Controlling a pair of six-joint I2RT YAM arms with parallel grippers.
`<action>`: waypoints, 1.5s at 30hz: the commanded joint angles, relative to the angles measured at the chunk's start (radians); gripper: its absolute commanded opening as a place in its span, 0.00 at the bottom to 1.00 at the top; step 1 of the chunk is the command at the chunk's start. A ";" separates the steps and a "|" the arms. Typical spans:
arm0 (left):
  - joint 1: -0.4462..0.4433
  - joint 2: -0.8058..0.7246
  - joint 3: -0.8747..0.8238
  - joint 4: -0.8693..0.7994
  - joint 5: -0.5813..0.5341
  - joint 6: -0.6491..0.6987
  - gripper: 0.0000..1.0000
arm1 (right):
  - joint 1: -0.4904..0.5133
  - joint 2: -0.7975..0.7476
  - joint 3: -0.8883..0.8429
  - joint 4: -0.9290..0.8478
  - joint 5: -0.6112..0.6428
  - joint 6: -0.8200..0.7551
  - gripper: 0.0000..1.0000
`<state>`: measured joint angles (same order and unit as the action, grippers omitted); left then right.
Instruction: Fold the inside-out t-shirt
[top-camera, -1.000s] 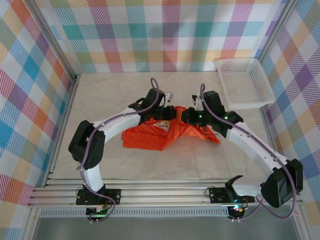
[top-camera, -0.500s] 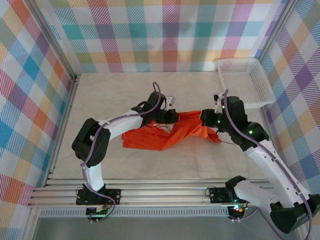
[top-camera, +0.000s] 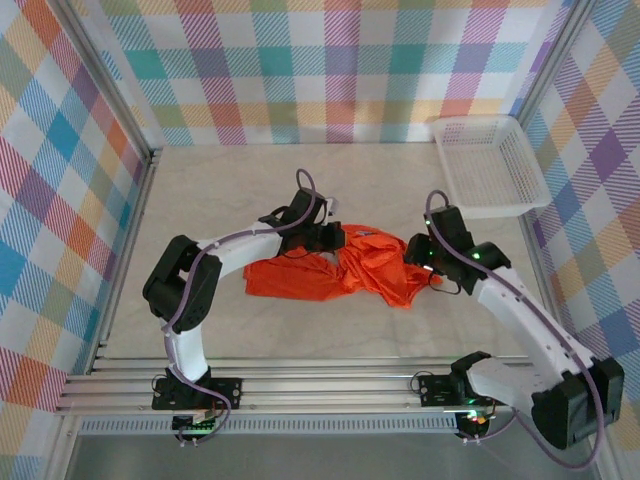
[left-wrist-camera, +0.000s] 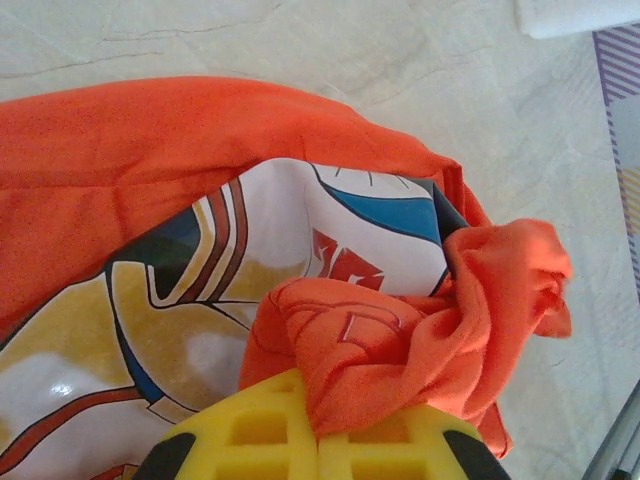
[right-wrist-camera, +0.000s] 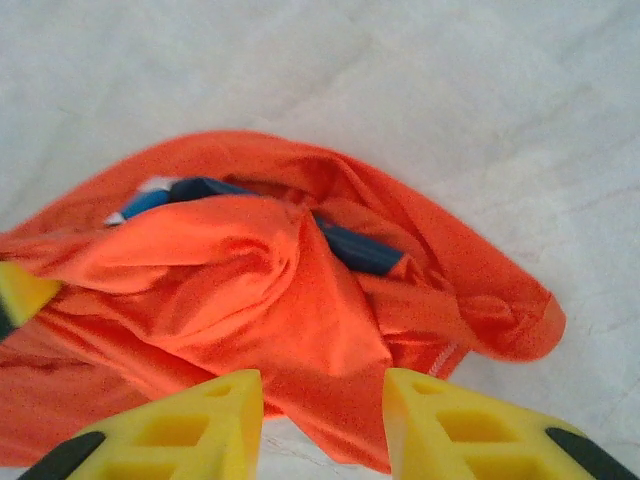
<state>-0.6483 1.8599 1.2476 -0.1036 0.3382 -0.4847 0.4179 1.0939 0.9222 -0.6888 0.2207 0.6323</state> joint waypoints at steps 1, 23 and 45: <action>-0.054 -0.017 -0.004 0.001 -0.005 -0.023 0.00 | -0.003 0.015 -0.003 0.007 -0.090 0.001 0.37; -0.071 -0.049 0.001 -0.020 -0.017 -0.019 0.00 | 0.052 0.451 0.047 0.451 -0.253 0.066 0.44; -0.053 -0.006 0.130 -0.099 0.032 0.054 0.00 | -0.157 0.228 0.446 -0.144 -0.606 -0.158 0.00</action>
<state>-0.7120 1.8336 1.3911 -0.1081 0.3847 -0.4442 0.2756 1.3563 1.3430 -0.7887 -0.3317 0.5091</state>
